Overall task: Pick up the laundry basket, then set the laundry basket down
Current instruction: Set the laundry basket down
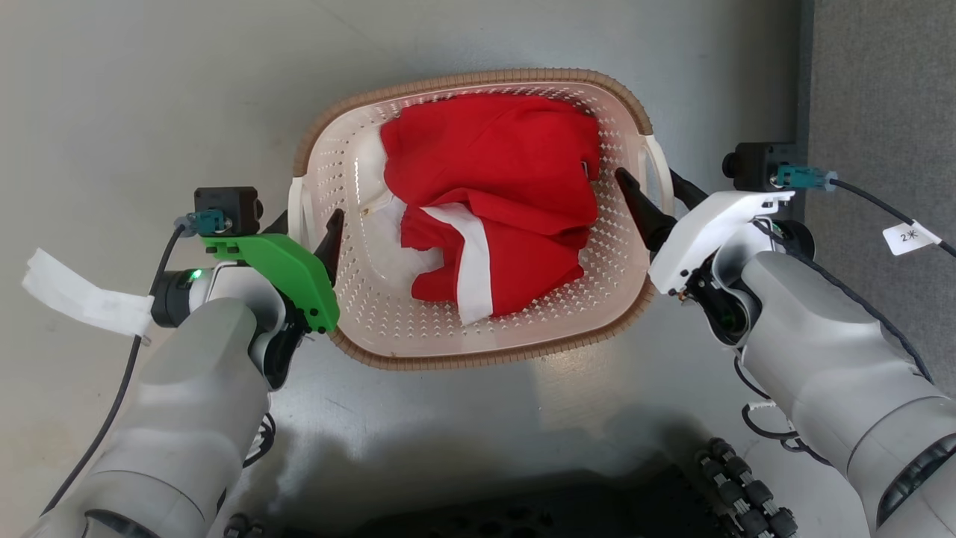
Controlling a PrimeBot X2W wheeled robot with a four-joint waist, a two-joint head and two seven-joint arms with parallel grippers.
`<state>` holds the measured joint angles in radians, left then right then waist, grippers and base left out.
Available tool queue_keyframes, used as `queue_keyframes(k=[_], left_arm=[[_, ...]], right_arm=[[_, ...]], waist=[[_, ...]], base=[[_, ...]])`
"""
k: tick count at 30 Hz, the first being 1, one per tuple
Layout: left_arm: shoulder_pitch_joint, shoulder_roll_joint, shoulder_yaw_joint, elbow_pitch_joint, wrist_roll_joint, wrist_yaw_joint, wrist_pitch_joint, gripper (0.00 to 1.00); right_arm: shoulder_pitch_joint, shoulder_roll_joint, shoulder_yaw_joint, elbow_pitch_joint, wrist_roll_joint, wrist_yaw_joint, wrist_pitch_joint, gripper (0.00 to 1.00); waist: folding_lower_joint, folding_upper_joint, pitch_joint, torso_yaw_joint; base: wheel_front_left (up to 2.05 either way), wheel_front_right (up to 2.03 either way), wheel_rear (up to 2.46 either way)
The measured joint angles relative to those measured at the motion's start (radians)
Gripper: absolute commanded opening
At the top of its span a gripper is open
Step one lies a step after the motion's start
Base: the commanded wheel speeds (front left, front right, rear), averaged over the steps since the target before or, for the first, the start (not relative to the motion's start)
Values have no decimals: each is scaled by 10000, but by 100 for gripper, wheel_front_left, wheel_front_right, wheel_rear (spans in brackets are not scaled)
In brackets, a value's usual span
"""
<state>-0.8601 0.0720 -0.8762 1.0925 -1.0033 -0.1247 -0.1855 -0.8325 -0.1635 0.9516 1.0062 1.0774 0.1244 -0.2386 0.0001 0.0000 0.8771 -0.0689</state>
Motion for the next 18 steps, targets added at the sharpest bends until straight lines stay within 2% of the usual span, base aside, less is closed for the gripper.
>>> queue_keyframes(k=[18], left_arm=[[48, 6, -251, 299, -169, 0, -63, 100]], right_arm=[[-14, 128, 211, 295, 192, 0, -75, 100]], waist=[[-1, 0, -588, -22]], base=[[0, 0, 0]])
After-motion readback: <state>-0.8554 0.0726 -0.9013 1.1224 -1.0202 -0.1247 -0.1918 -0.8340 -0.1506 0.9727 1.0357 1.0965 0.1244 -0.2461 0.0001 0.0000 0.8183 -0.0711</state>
